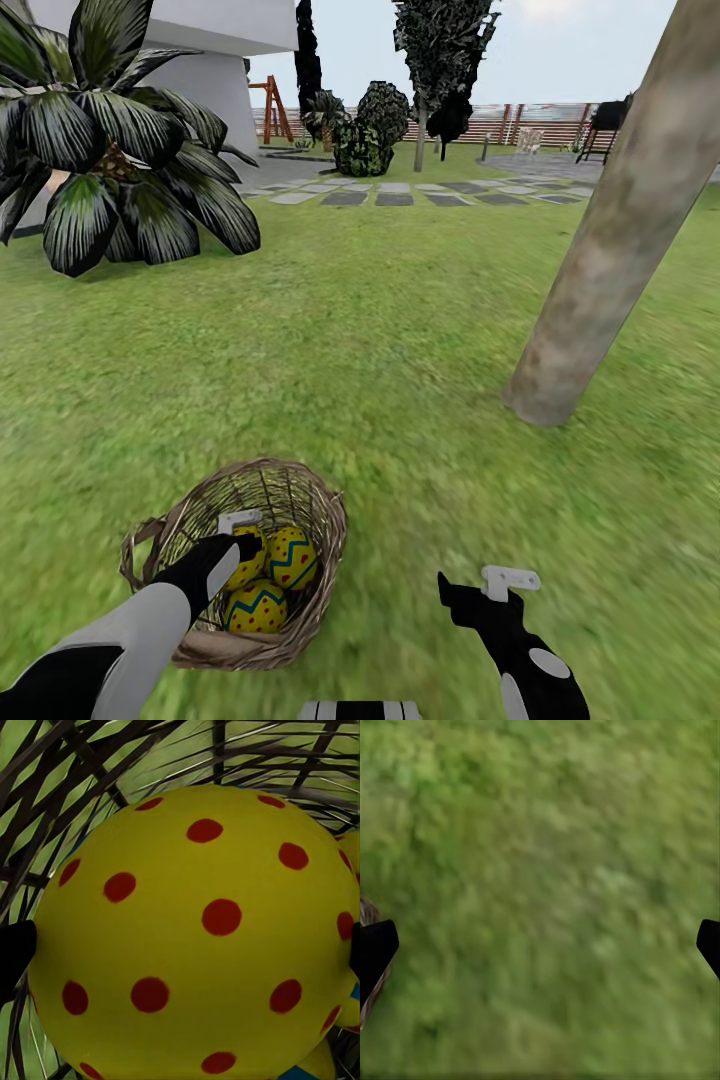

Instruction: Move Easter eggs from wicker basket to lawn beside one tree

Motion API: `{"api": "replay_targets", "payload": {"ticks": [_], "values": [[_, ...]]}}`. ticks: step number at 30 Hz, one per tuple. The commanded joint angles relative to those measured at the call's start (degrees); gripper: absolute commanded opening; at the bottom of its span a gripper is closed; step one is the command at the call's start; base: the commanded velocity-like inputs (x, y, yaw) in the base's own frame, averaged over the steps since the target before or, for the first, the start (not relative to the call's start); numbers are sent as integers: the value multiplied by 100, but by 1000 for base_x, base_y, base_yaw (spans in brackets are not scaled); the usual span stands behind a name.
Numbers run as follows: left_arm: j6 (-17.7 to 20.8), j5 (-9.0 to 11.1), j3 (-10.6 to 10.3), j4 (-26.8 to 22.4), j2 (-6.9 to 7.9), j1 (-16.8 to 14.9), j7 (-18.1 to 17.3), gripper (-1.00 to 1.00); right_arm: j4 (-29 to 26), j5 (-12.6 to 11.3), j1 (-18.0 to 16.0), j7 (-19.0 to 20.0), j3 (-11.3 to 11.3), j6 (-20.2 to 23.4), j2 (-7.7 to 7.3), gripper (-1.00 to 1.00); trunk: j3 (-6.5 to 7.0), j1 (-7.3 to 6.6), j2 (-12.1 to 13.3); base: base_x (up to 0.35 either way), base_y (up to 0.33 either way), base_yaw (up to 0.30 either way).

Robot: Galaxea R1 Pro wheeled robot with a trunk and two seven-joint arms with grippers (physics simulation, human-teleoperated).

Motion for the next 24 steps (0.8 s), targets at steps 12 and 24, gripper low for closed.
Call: {"api": "replay_targets", "payload": {"ticks": [12, 24], "values": [[49, 124, 16, -5, -20, 4, -44, -100, -7, -32, -3, -45, 6, 27, -1, 100, -5, 0, -1, 0, 0, 0], [109, 133, 44, -14, -20, 4, -60, -100, -5, -32, -3, -44, 6, 27, -1, 100, 17, -3, 0, 0, 0, 0]]}}
